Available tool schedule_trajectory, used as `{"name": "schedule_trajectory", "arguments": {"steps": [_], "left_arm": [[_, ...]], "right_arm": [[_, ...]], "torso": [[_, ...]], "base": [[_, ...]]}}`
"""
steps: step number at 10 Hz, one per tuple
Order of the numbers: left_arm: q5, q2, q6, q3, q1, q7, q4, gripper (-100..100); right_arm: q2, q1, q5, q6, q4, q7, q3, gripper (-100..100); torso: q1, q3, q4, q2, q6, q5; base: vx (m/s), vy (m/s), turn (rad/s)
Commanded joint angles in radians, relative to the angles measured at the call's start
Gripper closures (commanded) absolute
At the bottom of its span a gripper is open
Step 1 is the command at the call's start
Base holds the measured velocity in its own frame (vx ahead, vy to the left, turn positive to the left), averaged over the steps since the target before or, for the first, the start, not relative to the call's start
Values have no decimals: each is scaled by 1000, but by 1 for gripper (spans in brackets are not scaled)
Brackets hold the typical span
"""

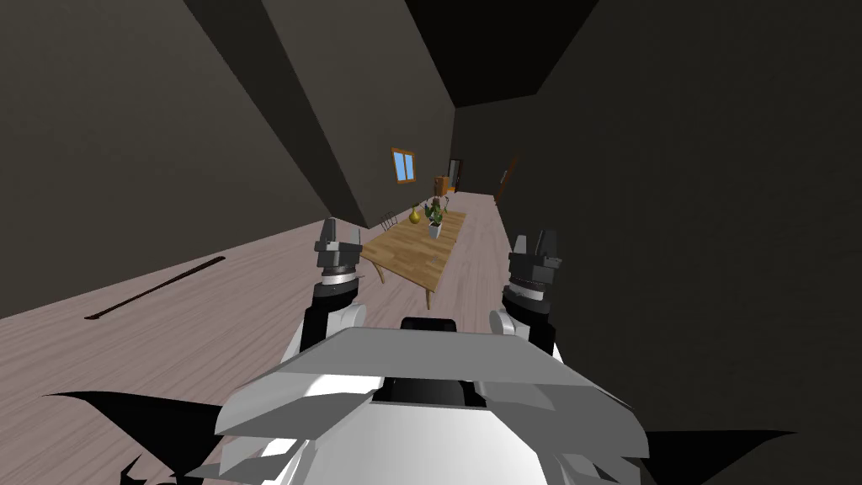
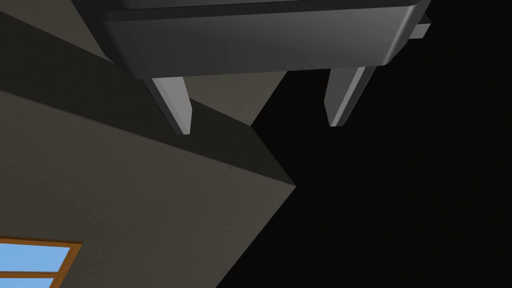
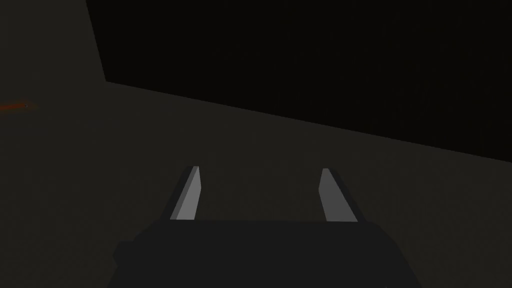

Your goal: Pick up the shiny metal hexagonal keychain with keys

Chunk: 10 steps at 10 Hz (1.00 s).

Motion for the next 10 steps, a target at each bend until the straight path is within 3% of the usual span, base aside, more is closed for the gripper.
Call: {"name": "schedule_trajectory", "arguments": {"steps": [1, 5, 10], "left_arm": [[0, 0, 0, 0, 0, 0, 0, 0], [0, 0, 0, 0, 0, 0, 0, 0], [0, 0, 0, 0, 0, 0, 0, 0]], "right_arm": [[-30, 2, 2, 7, 6, 1, -6, -100], [-116, 14, 11, 51, 42, 11, -43, -100], [-189, 39, 34, 147, 131, 34, -121, -100]], "torso": [[0, 0, 0, 0, 0, 0], [3, 1, 0, 1, 0, 1], [7, 0, 0, 0, 0, 2]], "base": [[-2, 15, 57], [-16, 51, 116], [-9, 97, 216]]}}
